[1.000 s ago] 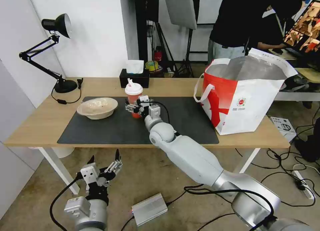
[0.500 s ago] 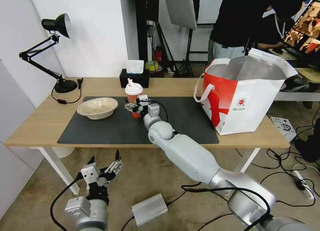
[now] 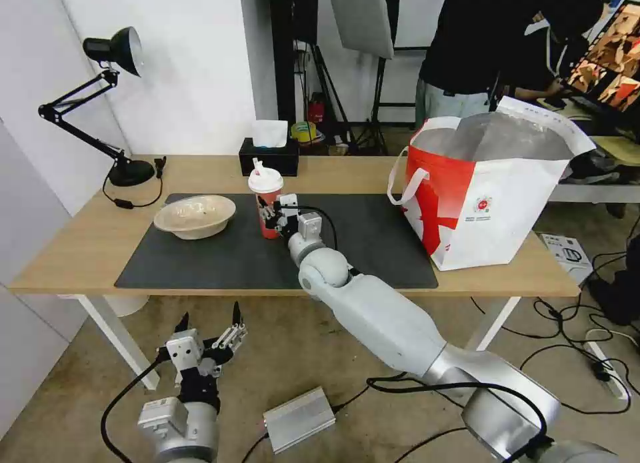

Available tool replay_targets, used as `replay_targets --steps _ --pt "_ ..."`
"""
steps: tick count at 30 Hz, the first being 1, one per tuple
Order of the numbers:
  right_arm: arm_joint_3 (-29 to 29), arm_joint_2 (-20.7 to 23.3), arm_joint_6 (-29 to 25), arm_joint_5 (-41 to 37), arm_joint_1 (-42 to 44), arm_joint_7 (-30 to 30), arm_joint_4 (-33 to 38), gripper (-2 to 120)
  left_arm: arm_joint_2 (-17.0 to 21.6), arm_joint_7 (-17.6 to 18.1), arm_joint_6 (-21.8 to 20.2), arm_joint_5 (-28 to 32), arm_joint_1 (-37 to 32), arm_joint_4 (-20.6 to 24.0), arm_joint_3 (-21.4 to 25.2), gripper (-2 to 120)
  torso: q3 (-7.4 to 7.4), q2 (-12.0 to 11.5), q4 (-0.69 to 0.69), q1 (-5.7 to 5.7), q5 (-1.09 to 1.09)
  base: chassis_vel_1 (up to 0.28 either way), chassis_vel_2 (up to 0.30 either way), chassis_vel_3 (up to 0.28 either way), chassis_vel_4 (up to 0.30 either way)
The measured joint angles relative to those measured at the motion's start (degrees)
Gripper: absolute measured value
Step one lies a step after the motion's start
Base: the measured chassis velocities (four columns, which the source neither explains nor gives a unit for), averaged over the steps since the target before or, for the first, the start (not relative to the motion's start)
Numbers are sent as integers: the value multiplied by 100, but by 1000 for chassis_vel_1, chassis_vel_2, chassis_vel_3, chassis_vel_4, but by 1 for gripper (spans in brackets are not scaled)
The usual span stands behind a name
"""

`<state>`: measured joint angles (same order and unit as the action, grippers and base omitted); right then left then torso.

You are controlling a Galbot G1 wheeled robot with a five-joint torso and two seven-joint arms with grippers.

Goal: Pick up the trash from the table and place it into the takeout bag.

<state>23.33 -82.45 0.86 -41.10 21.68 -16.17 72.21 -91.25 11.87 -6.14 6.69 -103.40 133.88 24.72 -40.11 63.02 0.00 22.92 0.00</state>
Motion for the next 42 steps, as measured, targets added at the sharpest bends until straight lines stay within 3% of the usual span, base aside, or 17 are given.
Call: replay_targets --steps 8,20,32,42 --pt "58 302 160 -31 53 -255 836 5 -2 4 1 11 -73 112 10 100 0 0 0 0 0 0 0 0 0" --pt "136 884 423 -157 40 -565 1753 5 1 8 1 51 -113 173 29 100 0 0 0 0 0 0 0 0 0" --pt "-319 1787 661 -639 148 -752 2815 5 0 10 11 23 -125 204 -1 100 0 1 -1 0 1 0 0 0 0" --pt "-644 2229 731 -897 300 -790 3306 5 -5 12 17 -4 -119 194 -35 100 0 1 0 0 1 0 0 0 0"
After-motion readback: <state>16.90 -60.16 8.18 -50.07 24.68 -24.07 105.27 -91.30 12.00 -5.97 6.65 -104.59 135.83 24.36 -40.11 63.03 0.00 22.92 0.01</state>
